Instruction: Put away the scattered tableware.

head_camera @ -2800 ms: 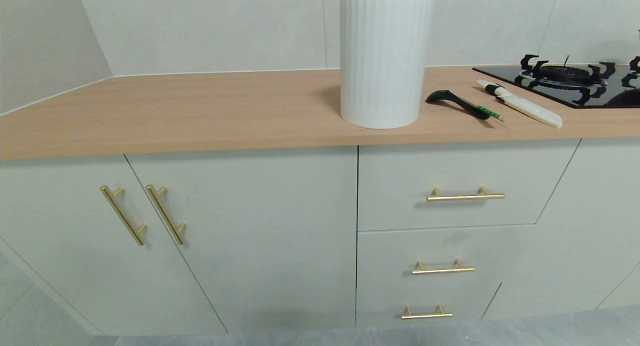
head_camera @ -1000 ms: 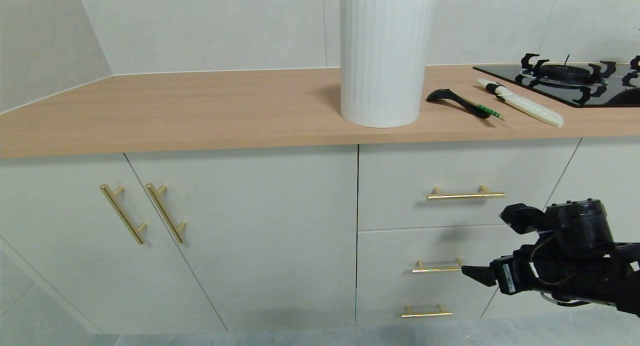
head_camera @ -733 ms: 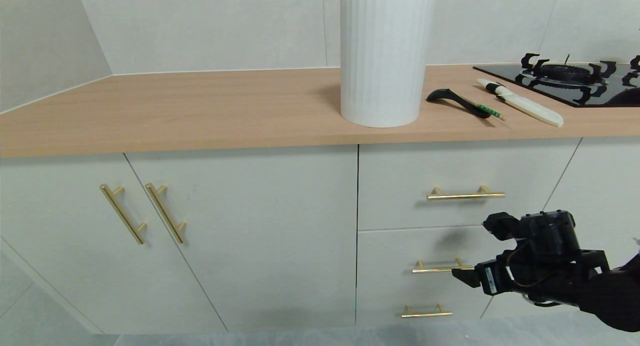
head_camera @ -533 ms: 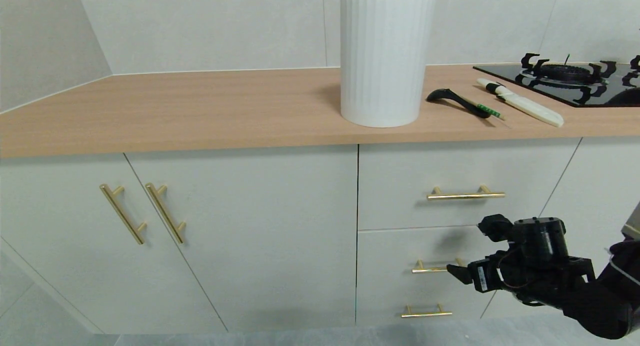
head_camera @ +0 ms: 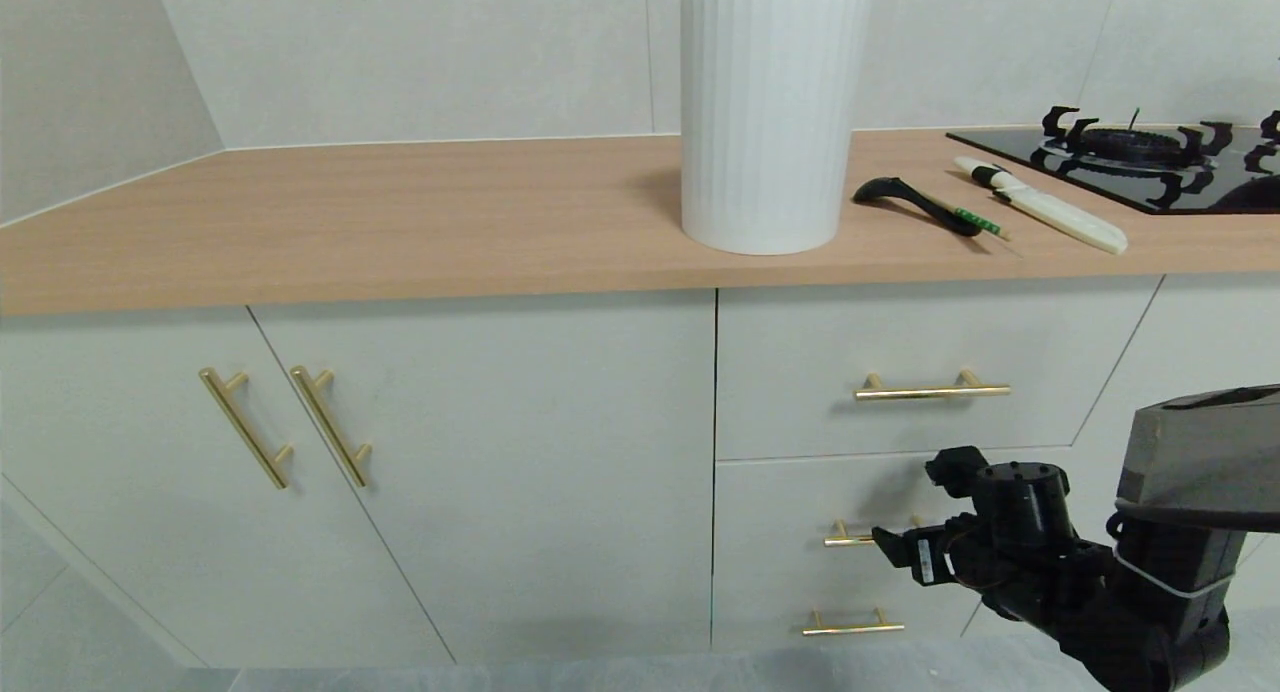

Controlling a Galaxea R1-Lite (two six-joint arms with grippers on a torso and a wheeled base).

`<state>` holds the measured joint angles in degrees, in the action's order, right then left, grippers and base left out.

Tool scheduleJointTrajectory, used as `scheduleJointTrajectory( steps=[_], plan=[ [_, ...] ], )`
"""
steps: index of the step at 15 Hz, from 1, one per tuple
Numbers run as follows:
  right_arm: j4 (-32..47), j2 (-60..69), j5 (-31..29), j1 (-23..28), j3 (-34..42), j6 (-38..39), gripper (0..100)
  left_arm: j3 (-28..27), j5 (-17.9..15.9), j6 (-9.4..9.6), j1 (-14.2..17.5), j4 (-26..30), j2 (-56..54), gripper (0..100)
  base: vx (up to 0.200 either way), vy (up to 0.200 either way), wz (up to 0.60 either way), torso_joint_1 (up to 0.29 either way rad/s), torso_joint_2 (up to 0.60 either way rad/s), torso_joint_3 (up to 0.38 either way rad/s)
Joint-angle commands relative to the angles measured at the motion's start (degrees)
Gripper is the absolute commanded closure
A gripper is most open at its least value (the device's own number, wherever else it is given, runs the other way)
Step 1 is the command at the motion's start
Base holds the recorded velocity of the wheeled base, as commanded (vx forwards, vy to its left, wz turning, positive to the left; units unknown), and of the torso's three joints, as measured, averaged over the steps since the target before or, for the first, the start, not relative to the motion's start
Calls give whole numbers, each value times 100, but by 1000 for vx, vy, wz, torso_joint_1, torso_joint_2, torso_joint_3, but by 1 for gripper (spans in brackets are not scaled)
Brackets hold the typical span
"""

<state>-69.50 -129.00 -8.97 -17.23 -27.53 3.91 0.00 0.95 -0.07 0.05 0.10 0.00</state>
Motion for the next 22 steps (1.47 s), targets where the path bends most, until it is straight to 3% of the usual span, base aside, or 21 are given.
scheduleJointTrajectory(
  steps=[1,4,22],
  plan=[
    [-11,-231,-78,-18,-148,57,0,0,2,-1,4,-1,0,0,0,0,0,0,0,0],
    [-11,-451,-324,-35,-376,259,0,0,2,-1,4,-1,0,0,0,0,0,0,0,0],
    [182,-486,-298,-70,-244,241,0,0,2,-1,4,-1,0,0,0,0,0,0,0,0]
  ],
)
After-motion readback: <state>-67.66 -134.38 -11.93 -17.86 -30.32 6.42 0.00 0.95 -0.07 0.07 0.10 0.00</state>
